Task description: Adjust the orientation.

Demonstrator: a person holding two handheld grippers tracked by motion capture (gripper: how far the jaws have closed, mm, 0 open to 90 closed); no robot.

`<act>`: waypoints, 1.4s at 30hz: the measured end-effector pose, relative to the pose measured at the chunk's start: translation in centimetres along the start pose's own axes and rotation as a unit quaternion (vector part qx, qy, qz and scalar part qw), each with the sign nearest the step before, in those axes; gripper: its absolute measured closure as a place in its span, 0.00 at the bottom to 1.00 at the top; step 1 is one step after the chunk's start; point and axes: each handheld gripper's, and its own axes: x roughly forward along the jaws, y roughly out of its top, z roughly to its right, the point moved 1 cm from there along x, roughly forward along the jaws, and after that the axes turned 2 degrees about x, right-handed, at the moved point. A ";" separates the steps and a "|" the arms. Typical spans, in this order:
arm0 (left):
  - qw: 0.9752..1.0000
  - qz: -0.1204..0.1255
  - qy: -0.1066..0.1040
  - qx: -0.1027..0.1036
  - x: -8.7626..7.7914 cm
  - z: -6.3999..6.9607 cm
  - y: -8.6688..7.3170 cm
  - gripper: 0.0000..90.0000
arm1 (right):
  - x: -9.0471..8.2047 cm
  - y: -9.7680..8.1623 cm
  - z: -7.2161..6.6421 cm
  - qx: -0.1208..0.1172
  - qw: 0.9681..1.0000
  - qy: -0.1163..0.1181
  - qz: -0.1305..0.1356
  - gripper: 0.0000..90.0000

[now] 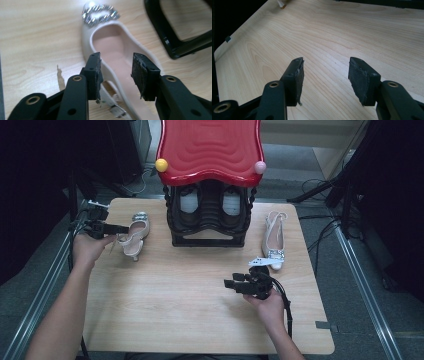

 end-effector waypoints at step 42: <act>0.989 0.049 -0.098 -0.098 -1.2 -0.6 -2.6 0.96 | -0.6 -0.4 0.7 0.002 1.000 -0.020 -0.003 0.52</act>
